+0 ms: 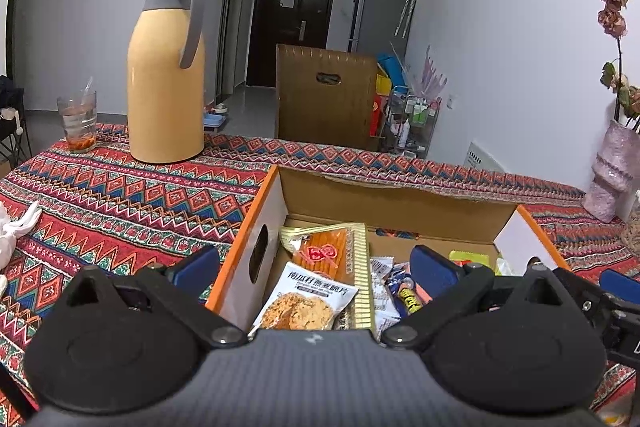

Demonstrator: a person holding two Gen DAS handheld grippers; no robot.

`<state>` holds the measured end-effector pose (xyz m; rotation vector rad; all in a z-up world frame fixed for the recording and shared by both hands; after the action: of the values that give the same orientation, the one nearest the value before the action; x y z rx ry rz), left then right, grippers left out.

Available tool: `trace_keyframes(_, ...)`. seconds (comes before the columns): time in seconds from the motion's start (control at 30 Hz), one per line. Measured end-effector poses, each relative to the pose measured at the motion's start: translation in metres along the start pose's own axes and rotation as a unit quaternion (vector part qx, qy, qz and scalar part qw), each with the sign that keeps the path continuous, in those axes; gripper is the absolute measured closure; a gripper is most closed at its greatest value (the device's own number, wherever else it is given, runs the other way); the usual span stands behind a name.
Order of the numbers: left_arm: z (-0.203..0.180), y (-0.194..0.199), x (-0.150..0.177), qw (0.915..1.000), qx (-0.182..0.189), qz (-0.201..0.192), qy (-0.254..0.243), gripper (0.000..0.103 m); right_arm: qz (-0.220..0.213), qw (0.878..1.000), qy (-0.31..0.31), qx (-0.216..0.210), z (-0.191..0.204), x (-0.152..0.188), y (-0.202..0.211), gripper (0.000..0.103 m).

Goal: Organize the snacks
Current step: 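Lift both tools out of the box and move them back to the pile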

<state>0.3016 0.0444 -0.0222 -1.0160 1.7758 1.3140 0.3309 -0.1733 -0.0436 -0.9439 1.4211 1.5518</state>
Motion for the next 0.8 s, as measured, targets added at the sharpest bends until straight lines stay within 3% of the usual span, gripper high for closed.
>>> trace_keyframes(0.33, -0.012, 0.036, -0.013, 0.9999, 0.002, -0.014, -0.008, 0.000, -0.044, 0.999, 0.025, -0.013, 0.010, -0.021, 0.049, 0.000)
trace_keyframes(0.53, -0.007, 0.056, 0.000, 0.9999, -0.004, 0.003, -0.010, 0.000, -0.029, 0.999, 0.032, -0.004, 0.005, -0.006, 0.073, 0.000)
trace_keyframes(0.8, -0.004, 0.072, 0.044, 0.9984, -0.009, 0.046, -0.031, 0.000, 0.007, 0.999, 0.044, 0.000, -0.004, 0.028, 0.092, 0.000)
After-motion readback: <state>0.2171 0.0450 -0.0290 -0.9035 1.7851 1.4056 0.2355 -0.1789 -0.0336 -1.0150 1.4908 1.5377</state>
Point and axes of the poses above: each gripper's, at about its wrist camera, not at the fingertips, and y roughly against the way its jaws point, z to its left, x to its underside, the point moved 9 cm from there along -y, roughly the way its jaws point, and after that the axes turned 15 degrees about x, right-handed, at the moved point
